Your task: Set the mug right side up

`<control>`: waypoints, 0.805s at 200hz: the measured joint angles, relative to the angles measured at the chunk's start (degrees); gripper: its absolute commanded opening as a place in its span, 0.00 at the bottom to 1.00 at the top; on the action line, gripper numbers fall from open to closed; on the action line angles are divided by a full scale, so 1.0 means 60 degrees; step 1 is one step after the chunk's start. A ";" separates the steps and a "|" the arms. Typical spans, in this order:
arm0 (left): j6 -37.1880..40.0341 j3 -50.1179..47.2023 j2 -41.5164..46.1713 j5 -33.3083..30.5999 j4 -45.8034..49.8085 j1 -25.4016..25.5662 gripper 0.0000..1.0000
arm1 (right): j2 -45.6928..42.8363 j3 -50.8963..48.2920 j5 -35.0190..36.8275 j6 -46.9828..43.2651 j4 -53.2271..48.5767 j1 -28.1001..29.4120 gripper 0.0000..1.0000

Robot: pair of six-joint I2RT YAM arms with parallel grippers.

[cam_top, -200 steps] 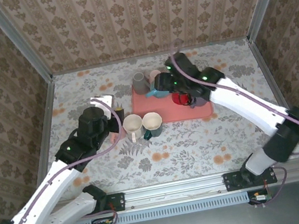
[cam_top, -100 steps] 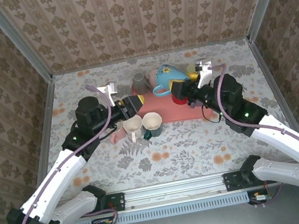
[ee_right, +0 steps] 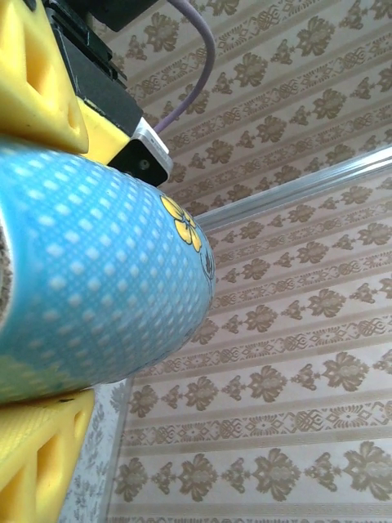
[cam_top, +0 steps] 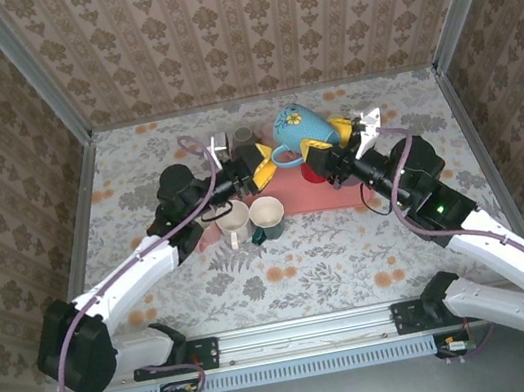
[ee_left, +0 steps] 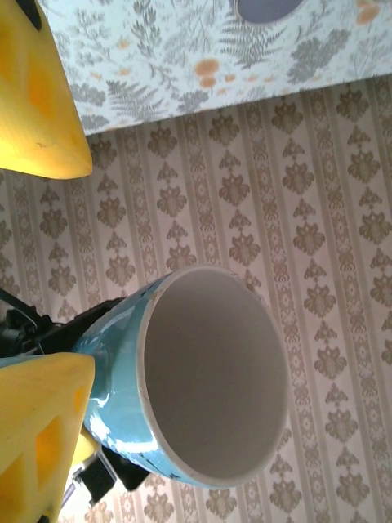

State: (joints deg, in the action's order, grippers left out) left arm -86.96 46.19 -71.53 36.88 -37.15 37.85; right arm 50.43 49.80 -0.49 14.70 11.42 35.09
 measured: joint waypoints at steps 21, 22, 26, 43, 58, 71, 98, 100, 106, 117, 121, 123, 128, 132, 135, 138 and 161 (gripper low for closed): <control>-0.0051 -0.0168 0.0124 0.0000 -0.0310 -0.0011 0.57 | -0.0098 -0.0106 -0.0069 -0.0036 0.0124 0.0025 0.45; -0.0051 -0.0175 0.0127 0.0004 -0.0313 -0.0011 0.57 | -0.0102 -0.0117 -0.0073 -0.0040 0.0135 0.0029 0.45; -0.0051 -0.0226 0.0160 0.0007 -0.0339 -0.0029 0.57 | -0.0109 -0.0138 -0.0073 -0.0044 0.0138 0.0036 0.45; -0.0047 -0.0404 0.0266 0.0044 -0.0401 -0.0149 0.56 | -0.0131 -0.0277 -0.0069 -0.0117 0.0131 0.0036 0.45; -0.0051 -0.0525 0.0299 0.0076 -0.0452 -0.0244 0.55 | -0.0149 -0.0426 -0.0066 -0.0164 0.0087 0.0036 0.45; -0.0055 -0.0557 0.0299 0.0076 -0.0481 -0.0273 0.55 | -0.0149 -0.0503 -0.0066 -0.0186 0.0015 0.0036 0.45; -0.0095 -0.0565 0.0288 0.0262 -0.0798 -0.0237 0.55 | -0.0149 -0.0586 -0.0069 -0.0186 -0.0004 0.0036 0.45; -0.0095 -0.0565 0.0284 0.0277 -0.0823 -0.0226 0.55 | -0.0149 -0.0590 -0.0069 -0.0186 -0.0004 0.0036 0.45; -0.0106 -0.0561 0.0262 0.0335 -0.0914 -0.0182 0.55 | -0.0149 -0.0590 -0.0073 -0.0186 -0.0004 0.0036 0.45; -0.0117 -0.0539 0.0178 0.0448 -0.1035 -0.0084 0.55 | -0.0149 -0.0590 -0.0073 -0.0186 -0.0004 0.0036 0.45; -0.0117 -0.0514 0.0127 0.0510 -0.1056 -0.0029 0.55 | -0.0149 -0.0590 -0.0073 -0.0186 -0.0004 0.0033 0.45; -0.0117 -0.0503 0.0109 0.0525 -0.1064 -0.0004 0.55 | -0.0149 -0.0590 -0.0073 -0.0186 0.0000 0.0033 0.45; -0.0117 -0.0466 0.0029 0.0608 -0.1111 0.0073 0.55 | -0.0149 -0.0590 -0.0076 -0.0186 0.0000 0.0033 0.45; -0.0117 -0.0437 -0.0036 0.0667 -0.1140 0.0135 0.55 | -0.0149 -0.0590 -0.0084 -0.0186 0.0000 0.0033 0.45; -0.0117 -0.0423 -0.0091 0.0703 -0.1180 0.0182 0.55 | -0.0149 -0.0594 -0.0095 -0.0186 0.0000 0.0033 0.45; -0.0117 -0.0408 -0.0138 0.0750 -0.1213 0.0219 0.54 | -0.0149 -0.0594 -0.0113 -0.0186 0.0000 0.0033 0.45; -0.0266 -0.0310 -0.0605 0.1118 -0.1672 0.0437 0.48 | -0.0149 -0.0601 -0.0441 -0.0197 0.0007 0.0033 0.45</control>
State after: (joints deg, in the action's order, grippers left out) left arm -88.55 44.34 -75.16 43.59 -47.18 40.47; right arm 49.54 46.19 -3.14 13.52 11.46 35.29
